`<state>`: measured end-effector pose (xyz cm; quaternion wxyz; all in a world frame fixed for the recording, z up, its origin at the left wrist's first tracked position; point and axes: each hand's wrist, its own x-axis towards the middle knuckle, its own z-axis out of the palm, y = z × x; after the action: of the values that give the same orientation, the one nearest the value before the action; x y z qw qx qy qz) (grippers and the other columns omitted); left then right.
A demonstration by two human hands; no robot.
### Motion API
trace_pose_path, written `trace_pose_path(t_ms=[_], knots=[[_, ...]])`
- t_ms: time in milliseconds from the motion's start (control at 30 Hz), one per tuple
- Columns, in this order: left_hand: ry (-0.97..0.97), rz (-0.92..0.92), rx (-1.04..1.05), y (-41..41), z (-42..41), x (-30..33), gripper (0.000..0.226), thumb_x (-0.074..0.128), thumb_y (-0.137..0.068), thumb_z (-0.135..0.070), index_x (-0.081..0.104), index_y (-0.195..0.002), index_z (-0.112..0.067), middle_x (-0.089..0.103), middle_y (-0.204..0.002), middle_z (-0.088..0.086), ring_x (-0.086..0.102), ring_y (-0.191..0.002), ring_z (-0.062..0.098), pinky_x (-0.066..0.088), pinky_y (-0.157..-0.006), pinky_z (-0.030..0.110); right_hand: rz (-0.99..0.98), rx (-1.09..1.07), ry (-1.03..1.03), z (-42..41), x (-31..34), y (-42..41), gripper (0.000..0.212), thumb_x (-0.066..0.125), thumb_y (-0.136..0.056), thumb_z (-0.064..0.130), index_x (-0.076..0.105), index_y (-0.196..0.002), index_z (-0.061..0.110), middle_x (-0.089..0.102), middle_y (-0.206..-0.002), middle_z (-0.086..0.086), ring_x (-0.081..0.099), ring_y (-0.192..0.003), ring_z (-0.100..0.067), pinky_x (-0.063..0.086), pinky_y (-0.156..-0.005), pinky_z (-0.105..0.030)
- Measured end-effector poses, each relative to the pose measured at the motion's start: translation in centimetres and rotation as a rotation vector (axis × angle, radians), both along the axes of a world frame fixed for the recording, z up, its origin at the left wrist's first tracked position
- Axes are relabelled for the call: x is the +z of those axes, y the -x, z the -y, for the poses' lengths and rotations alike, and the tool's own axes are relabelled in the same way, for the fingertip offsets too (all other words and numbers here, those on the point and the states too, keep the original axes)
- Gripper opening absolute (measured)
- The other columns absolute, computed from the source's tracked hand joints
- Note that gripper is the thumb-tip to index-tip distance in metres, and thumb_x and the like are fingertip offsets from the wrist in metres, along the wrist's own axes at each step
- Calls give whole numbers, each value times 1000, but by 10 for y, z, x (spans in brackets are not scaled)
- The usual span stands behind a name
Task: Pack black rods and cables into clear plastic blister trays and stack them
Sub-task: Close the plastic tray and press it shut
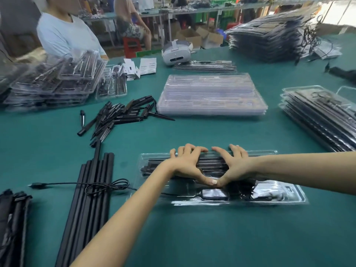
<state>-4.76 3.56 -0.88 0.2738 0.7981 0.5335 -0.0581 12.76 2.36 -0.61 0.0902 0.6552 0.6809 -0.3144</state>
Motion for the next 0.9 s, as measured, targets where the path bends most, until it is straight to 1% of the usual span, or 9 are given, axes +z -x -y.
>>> trace_pose_path(t_ms=[100, 233, 367, 433, 500, 600, 667, 833, 900], knots=[[5, 35, 7, 0, 0, -2, 98, 70, -69, -65, 17, -146, -35, 20, -145, -1, 10, -138, 22, 0, -114, 52, -1, 2, 15, -1, -1, 0, 118, 80, -65, 51, -4, -148, 49, -21, -157, -11, -24, -144, -25, 4, -117, -44], [-7, 73, 34, -2, 4, -5, 98, 72, -69, -64, 20, -145, -34, 20, -144, -1, 8, -139, 18, -6, -114, 51, 35, -31, -14, 0, -1, 7, 122, 82, -54, 47, 3, -147, 47, -16, -157, -13, -19, -144, -28, 8, -117, -42], [-31, 36, 49, -7, 5, -4, 101, 75, -65, -62, 21, -144, -32, 20, -143, 1, 9, -139, 19, -6, -114, 53, 70, -60, -23, -4, 3, 13, 112, 81, -63, 34, 7, -146, 47, -9, -156, -14, -9, -144, -31, 17, -115, -41], [-38, 9, 52, -10, 5, -3, 102, 77, -64, -61, 21, -144, -30, 20, -144, 2, 11, -139, 22, -5, -114, 55, 86, -54, -31, -4, 4, 14, 115, 82, -63, 34, 4, -147, 45, -8, -156, -14, -6, -143, -32, 18, -114, -43], [-37, -1, 39, -11, 6, -1, 105, 78, -63, -61, 20, -144, -28, 20, -144, 3, 13, -138, 24, -4, -113, 57, 92, -49, -42, -2, 2, 13, 121, 82, -64, 34, -3, -149, 43, -10, -157, -12, -10, -144, -31, 17, -115, -45], [-46, -5, 18, -10, 7, 1, 106, 78, -62, -61, 21, -144, -27, 20, -141, 2, 15, -136, 25, 1, -114, 56, 93, -57, -66, 1, -3, 12, 124, 82, -64, 37, -9, -148, 44, -16, -157, -9, -18, -144, -30, 11, -117, -53], [-53, -38, 14, -12, 7, 3, 106, 79, -62, -60, 20, -144, -25, 20, -141, 3, 16, -135, 25, 3, -114, 56, 113, -54, -61, 3, -4, 12, 124, 82, -65, 39, -11, -147, 46, -19, -157, -7, -21, -144, -28, 8, -115, -59], [-53, -210, -44, -31, 4, 9, 111, 79, -63, -57, 18, -141, -6, 17, -144, 8, 20, -132, 33, 16, -107, 67, 61, -60, -51, 1, -3, 15, 126, 82, -65, 32, -12, -147, 47, -21, -157, -7, -22, -144, -29, 13, -114, -53], [-59, -198, -56, -29, 3, 8, 109, 78, -62, -60, 20, -139, -8, 20, -139, 6, 22, -129, 30, 22, -104, 64, 78, -52, -63, 4, -1, 15, 124, 81, -65, 35, -13, -145, 51, -18, -157, -4, -20, -144, -27, 11, -111, -61]])
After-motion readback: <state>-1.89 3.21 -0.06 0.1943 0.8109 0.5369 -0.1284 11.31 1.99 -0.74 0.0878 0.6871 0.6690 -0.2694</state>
